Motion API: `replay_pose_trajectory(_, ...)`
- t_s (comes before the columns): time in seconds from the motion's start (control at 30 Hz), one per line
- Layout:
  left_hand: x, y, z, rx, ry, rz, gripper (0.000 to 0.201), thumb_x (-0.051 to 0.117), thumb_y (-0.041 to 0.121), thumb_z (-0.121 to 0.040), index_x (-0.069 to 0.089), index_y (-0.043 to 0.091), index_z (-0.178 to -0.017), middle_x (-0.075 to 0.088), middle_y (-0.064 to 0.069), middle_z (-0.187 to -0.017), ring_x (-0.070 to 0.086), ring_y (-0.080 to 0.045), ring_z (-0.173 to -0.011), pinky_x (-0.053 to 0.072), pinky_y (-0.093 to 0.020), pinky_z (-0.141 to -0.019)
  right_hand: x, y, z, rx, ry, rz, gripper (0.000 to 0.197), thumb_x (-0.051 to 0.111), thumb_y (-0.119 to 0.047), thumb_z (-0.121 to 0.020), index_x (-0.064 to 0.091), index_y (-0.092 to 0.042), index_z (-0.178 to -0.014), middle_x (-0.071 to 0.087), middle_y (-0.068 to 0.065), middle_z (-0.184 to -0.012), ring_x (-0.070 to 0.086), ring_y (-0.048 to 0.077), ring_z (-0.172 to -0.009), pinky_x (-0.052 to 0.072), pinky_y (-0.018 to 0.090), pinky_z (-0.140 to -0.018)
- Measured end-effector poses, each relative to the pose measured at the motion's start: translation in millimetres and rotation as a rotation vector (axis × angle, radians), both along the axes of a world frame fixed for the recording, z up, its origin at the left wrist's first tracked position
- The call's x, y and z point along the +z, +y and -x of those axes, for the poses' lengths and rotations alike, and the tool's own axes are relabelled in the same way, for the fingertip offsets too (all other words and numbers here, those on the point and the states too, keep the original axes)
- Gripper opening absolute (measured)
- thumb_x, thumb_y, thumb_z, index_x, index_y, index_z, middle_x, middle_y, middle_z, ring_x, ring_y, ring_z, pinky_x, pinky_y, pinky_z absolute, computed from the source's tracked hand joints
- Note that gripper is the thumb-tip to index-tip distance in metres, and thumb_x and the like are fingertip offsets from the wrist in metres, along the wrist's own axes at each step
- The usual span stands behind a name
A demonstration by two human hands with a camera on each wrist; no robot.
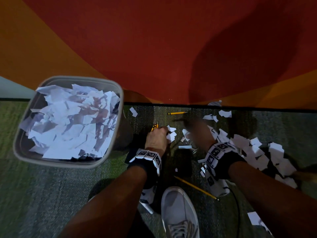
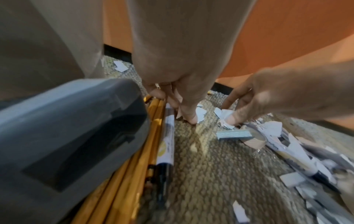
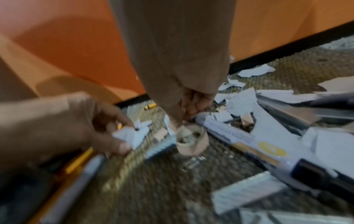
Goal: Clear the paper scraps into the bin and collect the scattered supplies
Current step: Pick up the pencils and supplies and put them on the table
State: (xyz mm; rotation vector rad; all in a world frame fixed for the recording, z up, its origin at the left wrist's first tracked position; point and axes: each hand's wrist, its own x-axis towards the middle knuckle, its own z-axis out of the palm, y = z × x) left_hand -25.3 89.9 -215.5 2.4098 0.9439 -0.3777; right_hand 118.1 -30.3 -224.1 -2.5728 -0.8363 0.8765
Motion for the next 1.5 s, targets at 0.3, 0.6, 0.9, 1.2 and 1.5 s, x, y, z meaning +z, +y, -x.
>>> replay_pose_trajectory(0.3,-3,12,-17,0.064,-0.012,0.087,0.026,0.075,0.021,-0.081,0.075,0.020,-0.107,0.070,-0.013,-0.110,0.064,-0.033,-0.106,0.052,-0.040,-0.093,-14,6,-6,0.047,0.011,0.073,0.017,0.075,-0.008,-0.075,0.074,-0.009,-0.092,0.069,0.020,-0.090,0.068,0.031,-0.087,0.045,0.026,-0.068)
replay_pose_trajectory(0.6,-4,3,-13,-0.029,-0.092,0.029,0.031,0.063,0.017,-0.088,0.065,0.019,-0.118,0.063,-0.012,-0.118,0.060,-0.034,-0.107,0.052,-0.043,-0.088,4,16,-2,0.118,-0.041,0.041,0.016,0.074,-0.010,-0.076,0.059,-0.014,-0.072,0.068,0.018,-0.082,0.067,0.032,-0.080,0.046,0.031,-0.062)
replay_pose_trajectory(0.9,4,-6,-27,-0.205,-0.087,-0.001,0.031,0.049,0.011,-0.095,0.067,0.016,-0.119,0.061,-0.013,-0.123,0.061,-0.037,-0.109,0.050,-0.043,-0.086,-6,11,10,0.223,-0.127,-0.021,0.027,0.067,-0.003,-0.072,0.072,-0.006,-0.098,0.070,0.021,-0.097,0.065,0.040,-0.095,0.049,0.039,-0.076)
replay_pose_trajectory(1.2,2,-2,-23,0.045,-0.156,0.166,0.032,0.052,-0.001,-0.085,0.074,0.010,-0.105,0.071,-0.018,-0.102,0.067,-0.037,-0.097,0.055,-0.041,-0.081,15,32,-6,0.020,0.049,-0.281,0.017,0.063,-0.009,-0.076,0.065,-0.019,-0.062,0.066,0.009,-0.065,0.060,0.021,-0.062,0.041,0.028,-0.059)
replay_pose_trajectory(1.5,-4,11,8,0.212,-0.218,0.194,0.023,0.059,0.006,-0.082,0.075,0.019,-0.092,0.070,-0.009,-0.091,0.066,-0.026,-0.085,0.055,-0.034,-0.075,2,58,3,0.117,0.152,-0.177,0.039,0.062,0.006,-0.078,0.074,-0.013,-0.110,0.072,0.002,-0.086,0.068,0.014,-0.076,0.054,0.031,-0.066)
